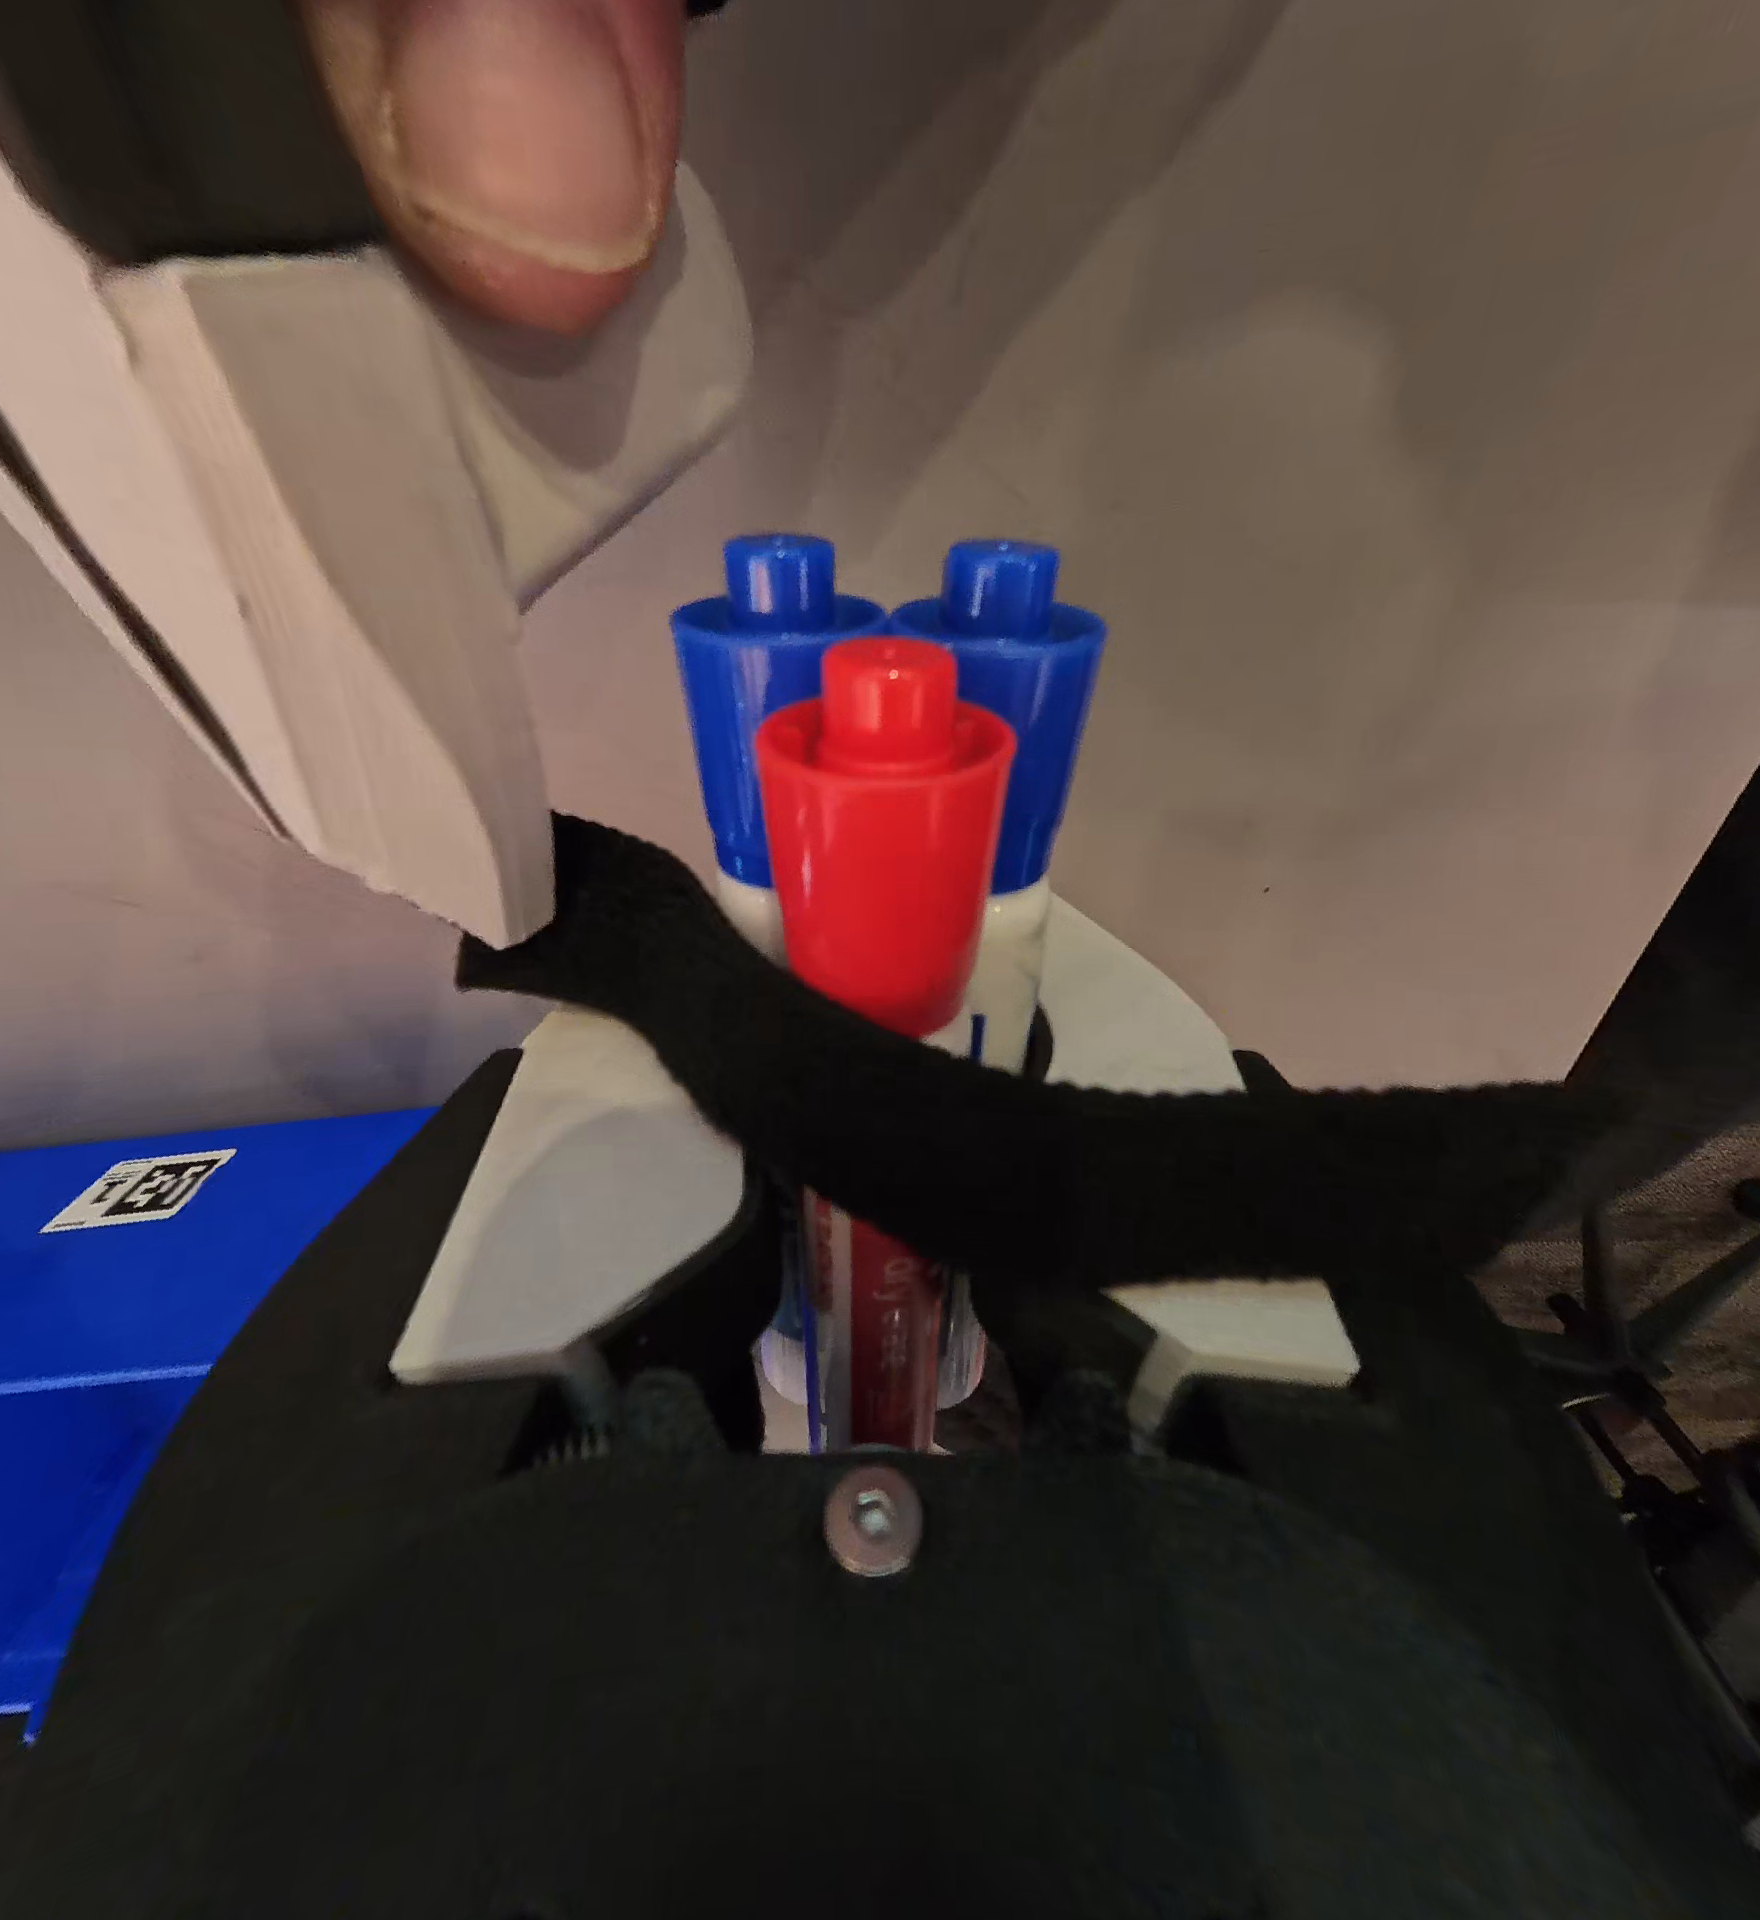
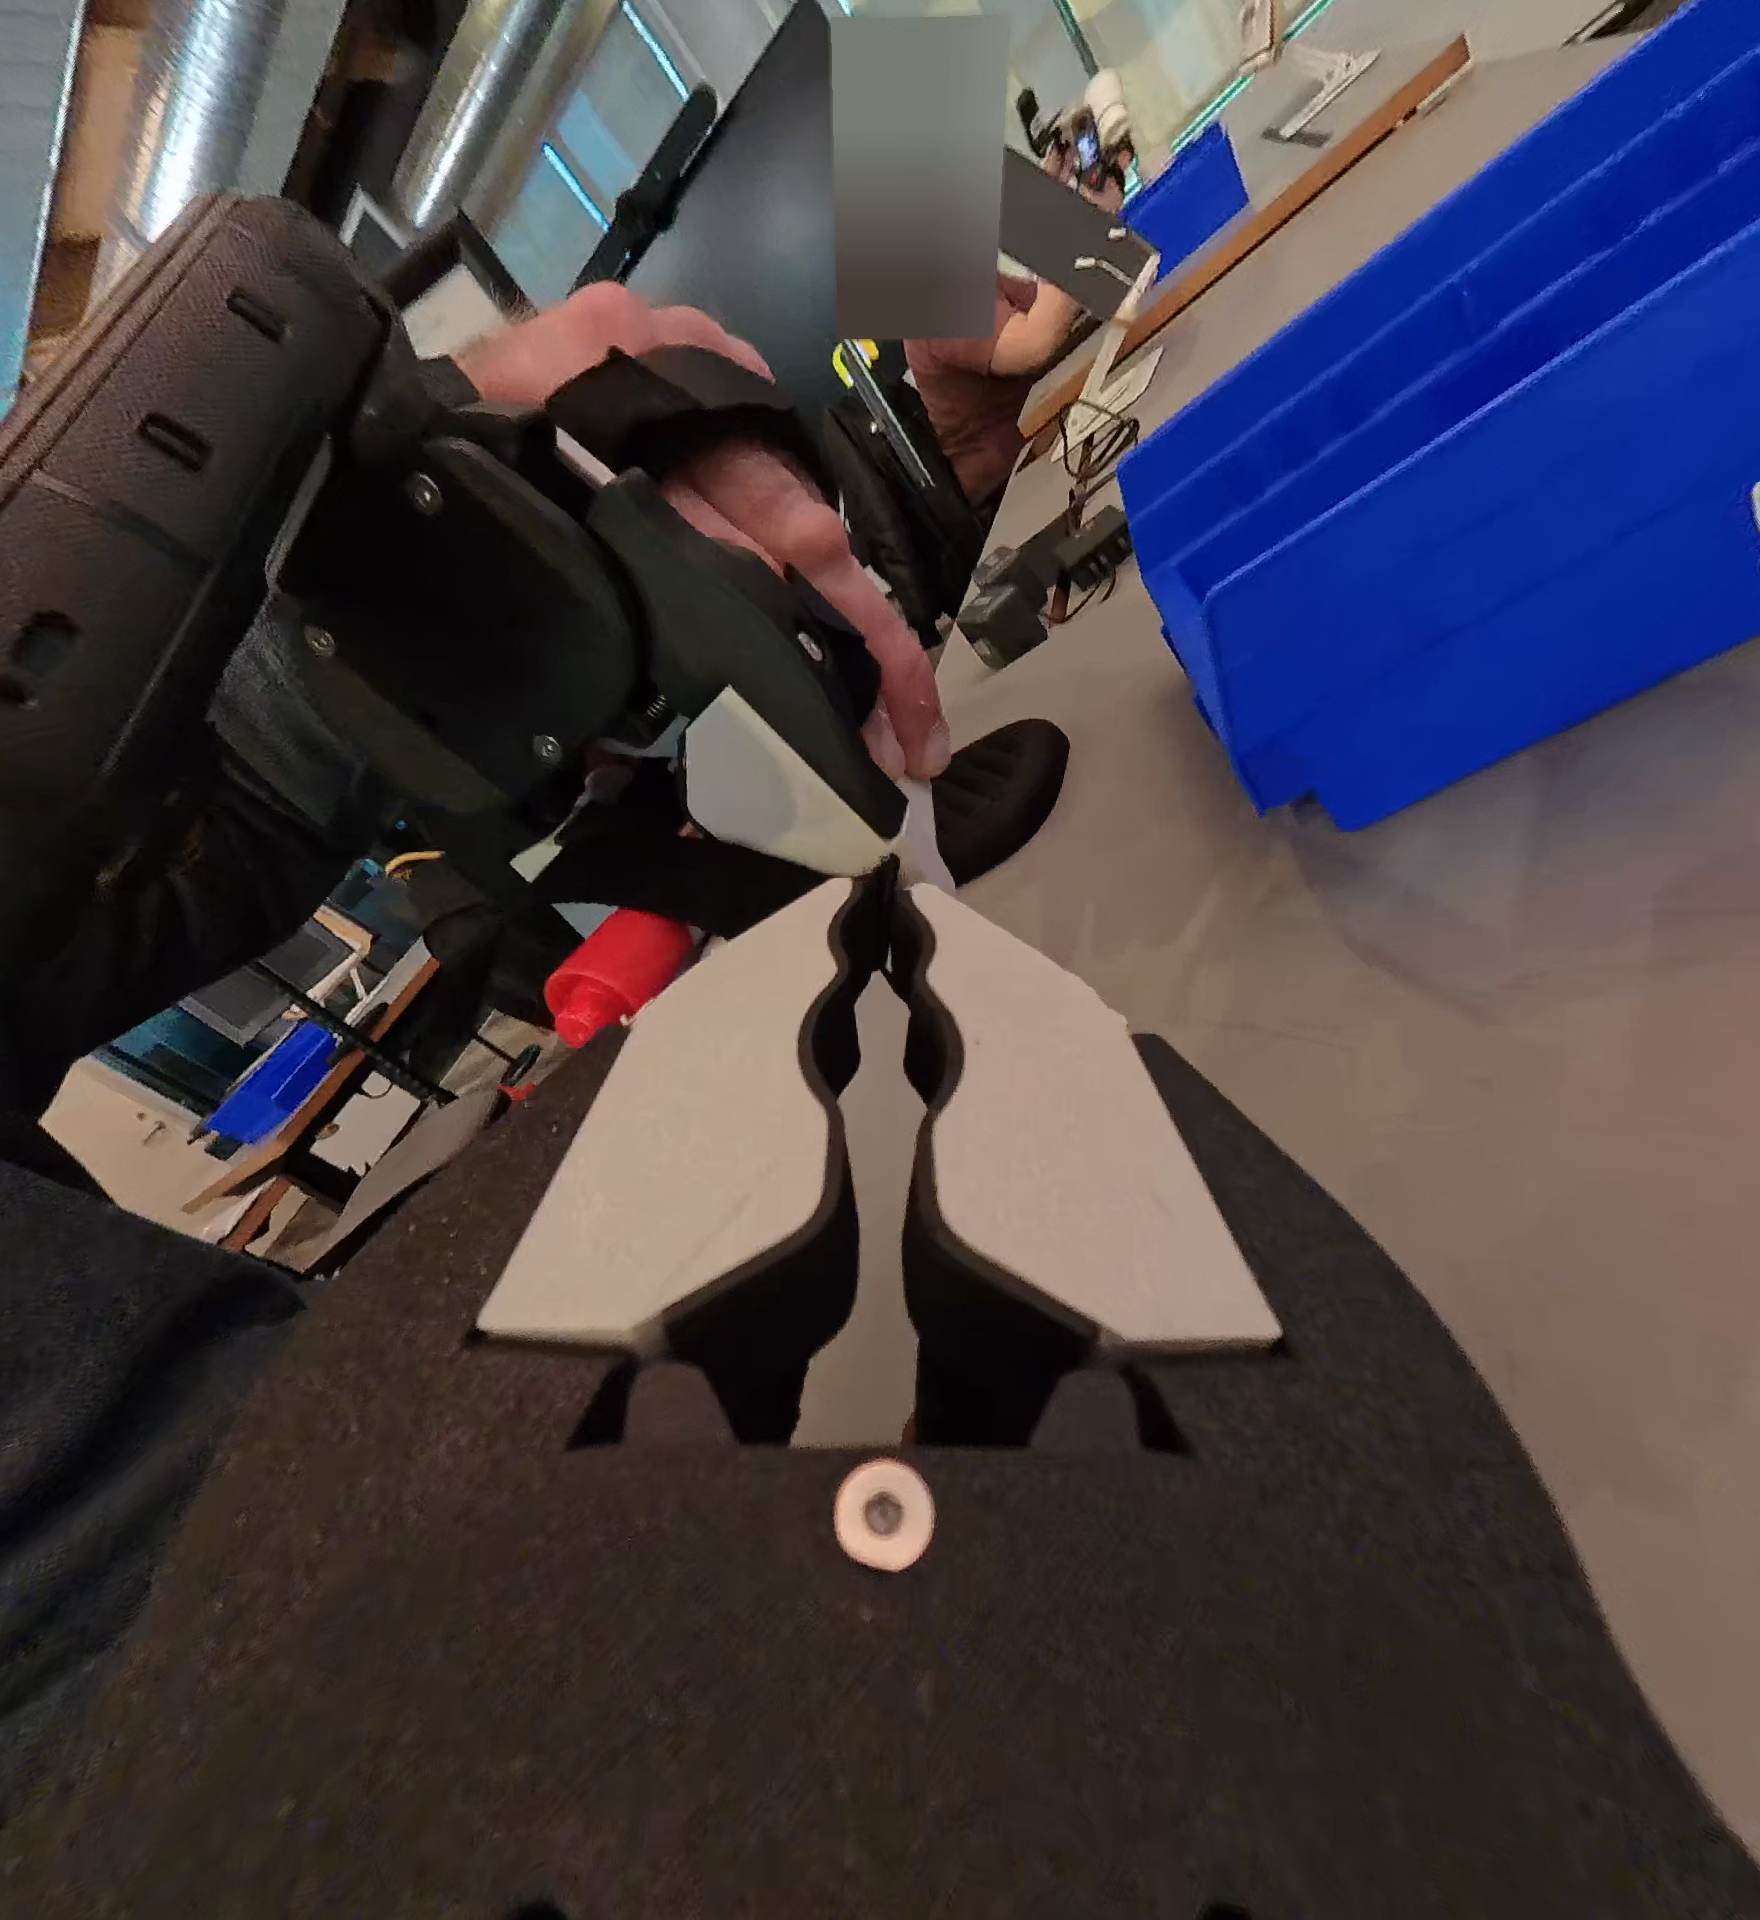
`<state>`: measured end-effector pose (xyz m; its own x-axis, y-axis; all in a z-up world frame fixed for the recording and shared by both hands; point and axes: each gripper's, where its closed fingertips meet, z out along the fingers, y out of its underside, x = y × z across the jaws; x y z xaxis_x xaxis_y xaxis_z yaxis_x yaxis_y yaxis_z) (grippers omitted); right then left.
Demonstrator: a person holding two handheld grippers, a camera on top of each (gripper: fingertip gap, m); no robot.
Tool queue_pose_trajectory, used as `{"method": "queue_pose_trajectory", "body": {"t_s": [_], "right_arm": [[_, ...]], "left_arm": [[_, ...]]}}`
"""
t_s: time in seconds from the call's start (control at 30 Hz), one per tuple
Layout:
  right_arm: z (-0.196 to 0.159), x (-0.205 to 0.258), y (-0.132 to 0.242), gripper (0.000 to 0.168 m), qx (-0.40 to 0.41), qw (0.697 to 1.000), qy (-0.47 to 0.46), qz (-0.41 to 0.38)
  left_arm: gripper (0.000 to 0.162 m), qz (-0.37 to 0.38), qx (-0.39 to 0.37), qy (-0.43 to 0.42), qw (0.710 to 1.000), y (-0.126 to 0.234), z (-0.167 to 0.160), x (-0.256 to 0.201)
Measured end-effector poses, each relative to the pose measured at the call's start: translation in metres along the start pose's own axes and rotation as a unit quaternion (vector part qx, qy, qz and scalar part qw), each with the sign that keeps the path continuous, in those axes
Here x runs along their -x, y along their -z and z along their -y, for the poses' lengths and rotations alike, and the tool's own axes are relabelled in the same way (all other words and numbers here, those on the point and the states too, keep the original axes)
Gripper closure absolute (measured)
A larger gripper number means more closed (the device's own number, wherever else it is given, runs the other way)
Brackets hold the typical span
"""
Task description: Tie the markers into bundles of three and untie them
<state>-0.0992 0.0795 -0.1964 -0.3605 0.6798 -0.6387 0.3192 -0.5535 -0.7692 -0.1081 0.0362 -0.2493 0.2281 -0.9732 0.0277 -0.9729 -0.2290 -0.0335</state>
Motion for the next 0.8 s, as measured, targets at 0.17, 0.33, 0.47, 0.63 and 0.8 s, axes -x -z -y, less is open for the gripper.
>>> {"method": "queue_pose_trajectory", "body": {"t_s": [0.17, 0.33, 0.47, 0.63, 0.8], "right_arm": [[-0.005, 0.002, -0.002, 0.158, 0.009, 1.0, 0.013, -0.002], [-0.01, 0.001, -0.003, 0.167, 0.014, 1.0, 0.027, -0.003], [-0.011, 0.001, -0.002, 0.164, 0.011, 0.999, 0.03, 0.001], [-0.011, 0.001, -0.001, 0.161, 0.015, 0.999, 0.049, -0.003], [-0.011, 0.003, 0.001, 0.158, 0.015, 0.997, 0.072, -0.002]], "left_arm": [[0.118, 0.0, -0.001, 0.0, 1.0, 0.001, 0.001, 0.002], [0.121, -0.001, -0.004, -0.001, 1.0, 0.001, 0.002, 0.003], [0.122, -0.002, -0.005, -0.003, 1.0, 0.001, 0.002, 0.002], [0.122, 0.0, -0.013, -0.007, 1.0, 0.003, 0.007, 0.003], [0.122, -0.008, -0.016, -0.011, 1.0, 0.003, 0.01, 0.0]]}}
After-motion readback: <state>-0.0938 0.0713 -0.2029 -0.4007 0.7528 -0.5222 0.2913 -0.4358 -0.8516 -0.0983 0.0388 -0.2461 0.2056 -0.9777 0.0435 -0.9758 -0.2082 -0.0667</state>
